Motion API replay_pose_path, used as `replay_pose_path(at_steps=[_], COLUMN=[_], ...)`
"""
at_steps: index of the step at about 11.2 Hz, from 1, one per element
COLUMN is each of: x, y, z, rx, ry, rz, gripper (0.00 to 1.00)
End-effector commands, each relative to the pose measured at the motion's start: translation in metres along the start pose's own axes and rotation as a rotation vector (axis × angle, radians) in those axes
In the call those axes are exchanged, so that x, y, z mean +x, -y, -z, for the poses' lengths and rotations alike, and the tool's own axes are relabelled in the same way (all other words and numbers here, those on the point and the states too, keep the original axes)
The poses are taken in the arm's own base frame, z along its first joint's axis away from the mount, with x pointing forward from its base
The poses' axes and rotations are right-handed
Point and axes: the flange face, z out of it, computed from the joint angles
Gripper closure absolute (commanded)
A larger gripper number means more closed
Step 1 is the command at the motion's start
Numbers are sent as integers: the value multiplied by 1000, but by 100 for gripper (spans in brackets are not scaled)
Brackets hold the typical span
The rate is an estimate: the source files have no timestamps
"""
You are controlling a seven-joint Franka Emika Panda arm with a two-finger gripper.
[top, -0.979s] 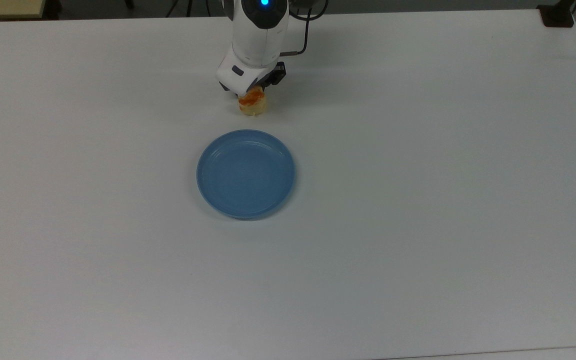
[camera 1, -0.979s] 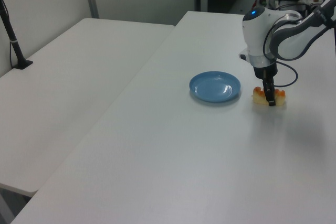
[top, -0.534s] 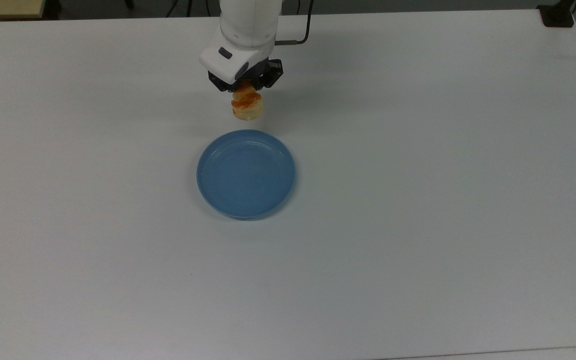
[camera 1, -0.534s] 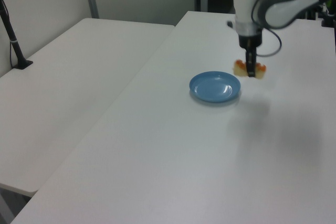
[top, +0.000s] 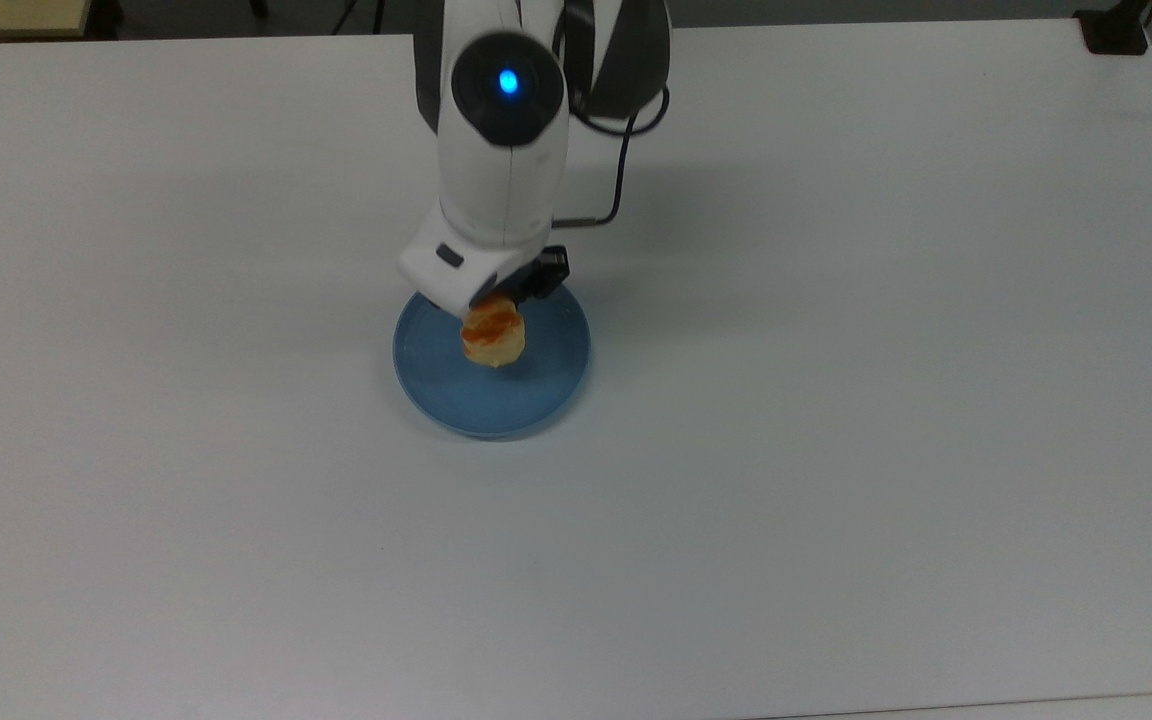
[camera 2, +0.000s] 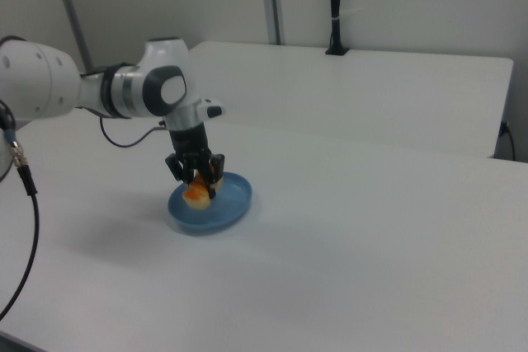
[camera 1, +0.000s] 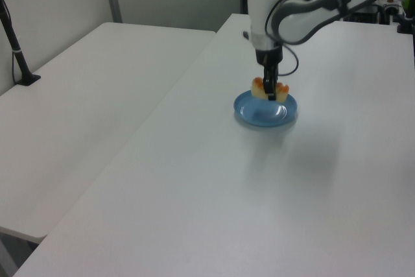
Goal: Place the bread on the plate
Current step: 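Lift the bread roll and carry it over the blue plate, then lower the bread onto the plate and open the gripper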
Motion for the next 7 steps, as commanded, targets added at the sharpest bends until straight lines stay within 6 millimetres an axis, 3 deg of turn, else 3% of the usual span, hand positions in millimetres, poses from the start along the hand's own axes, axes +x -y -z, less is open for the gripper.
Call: replay_pose_path(at_steps=[1,2,4,6,7], x=[10,10,10,-9,-30], y=[8,7,6,-4,-9], z=[-27,-29,-17,45,87], rx=[-25,-25,-23,-18,-12], ry=[6,9,-6,-82,-101], rz=[28,8,-8,-91,-113], gripper=[19,0,0,0,0])
